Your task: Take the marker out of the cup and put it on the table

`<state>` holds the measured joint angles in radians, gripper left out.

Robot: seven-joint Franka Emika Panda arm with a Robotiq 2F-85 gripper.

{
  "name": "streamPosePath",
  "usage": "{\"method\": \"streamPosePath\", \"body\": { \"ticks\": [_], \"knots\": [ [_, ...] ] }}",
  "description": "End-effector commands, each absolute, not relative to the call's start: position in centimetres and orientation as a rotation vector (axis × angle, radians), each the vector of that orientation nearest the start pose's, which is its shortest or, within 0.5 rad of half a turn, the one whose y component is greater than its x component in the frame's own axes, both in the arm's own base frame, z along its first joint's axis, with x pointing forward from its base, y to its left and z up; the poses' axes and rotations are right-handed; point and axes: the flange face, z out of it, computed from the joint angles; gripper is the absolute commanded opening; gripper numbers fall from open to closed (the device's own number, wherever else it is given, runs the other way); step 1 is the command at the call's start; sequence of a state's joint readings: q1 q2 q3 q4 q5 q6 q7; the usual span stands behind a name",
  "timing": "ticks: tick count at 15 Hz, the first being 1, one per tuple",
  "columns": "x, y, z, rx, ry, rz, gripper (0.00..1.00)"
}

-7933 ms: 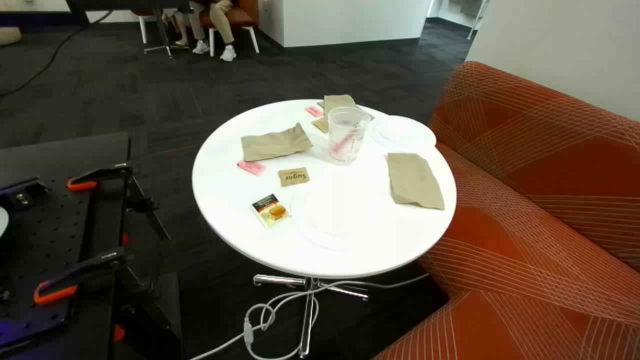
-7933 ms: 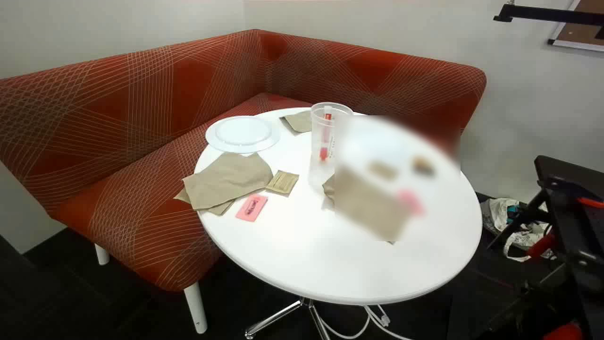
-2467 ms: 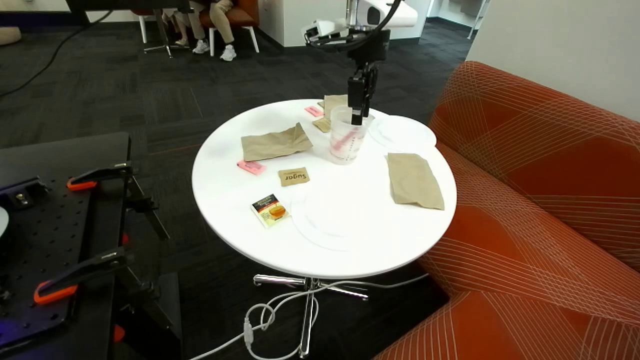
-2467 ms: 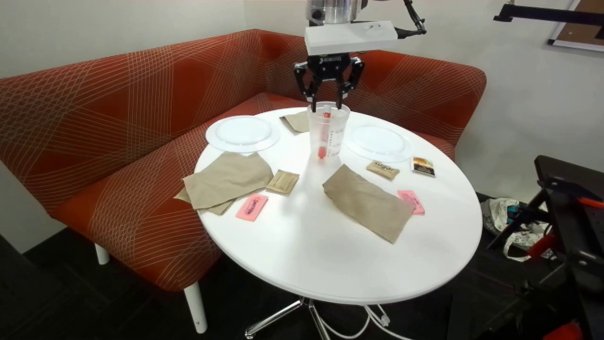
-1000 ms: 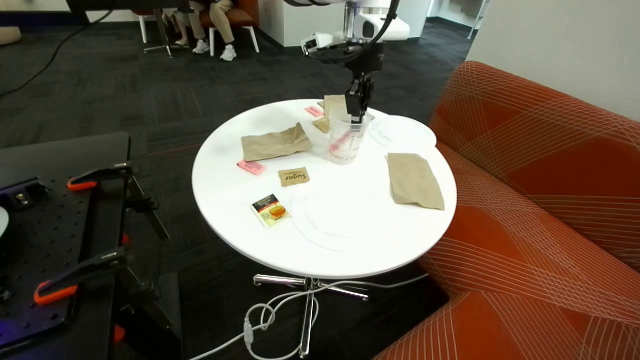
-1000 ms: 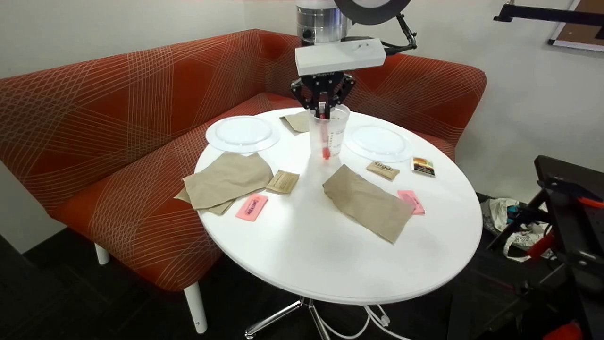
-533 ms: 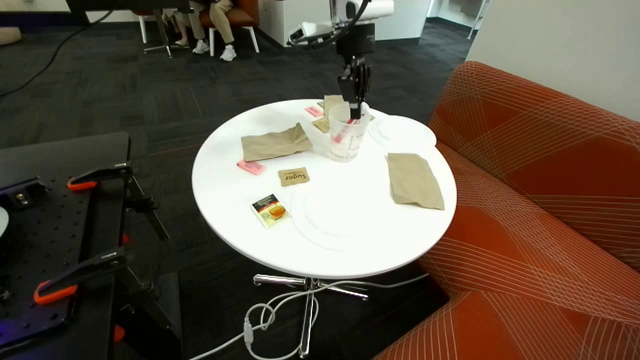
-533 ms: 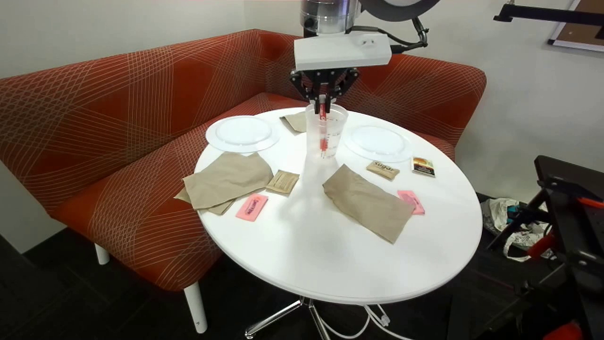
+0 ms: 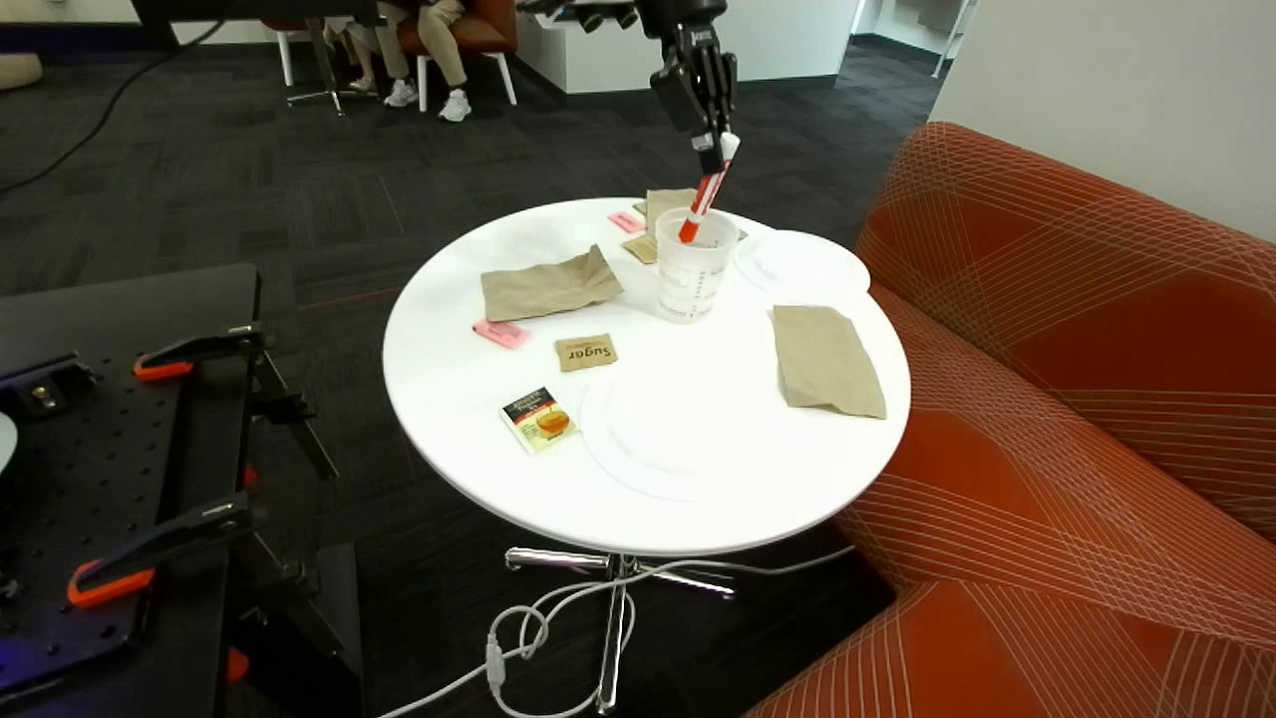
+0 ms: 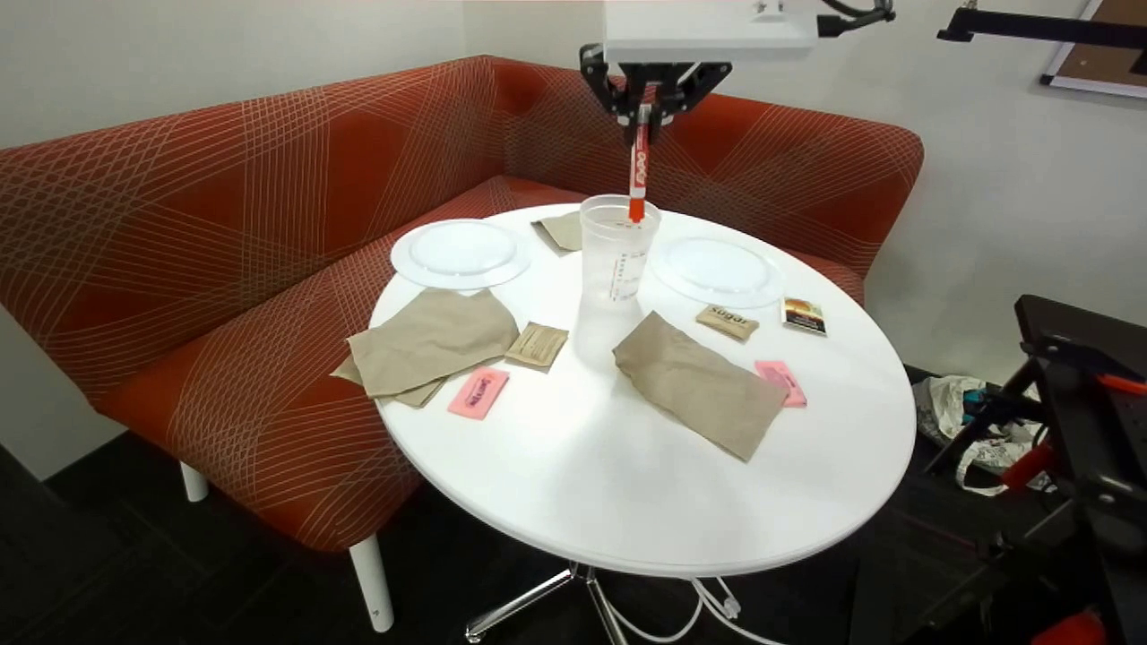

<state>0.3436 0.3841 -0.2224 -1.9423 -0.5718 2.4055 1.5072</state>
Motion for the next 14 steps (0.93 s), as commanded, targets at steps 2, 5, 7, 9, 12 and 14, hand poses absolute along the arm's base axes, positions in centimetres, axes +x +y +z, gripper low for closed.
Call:
{"method": "streamPosePath", "body": {
  "ticks": [2, 5, 7, 9, 12, 14],
  "knots": [
    [58.9, 9.0, 35.0, -2.957, 1.428, -0.873, 0.05],
    [57.6, 10.6, 36.9, -3.027, 1.192, -0.864, 0.05],
    [56.7, 11.9, 37.7, -3.085, 1.009, -0.803, 0.05],
    [56.0, 12.9, 37.9, -3.140, 0.849, -0.721, 0.05],
    [55.6, 14.0, 37.8, -3.200, 0.606, -0.571, 0.05],
    [55.7, 14.7, 37.4, -3.217, 0.441, -0.468, 0.05]
  ]
}}
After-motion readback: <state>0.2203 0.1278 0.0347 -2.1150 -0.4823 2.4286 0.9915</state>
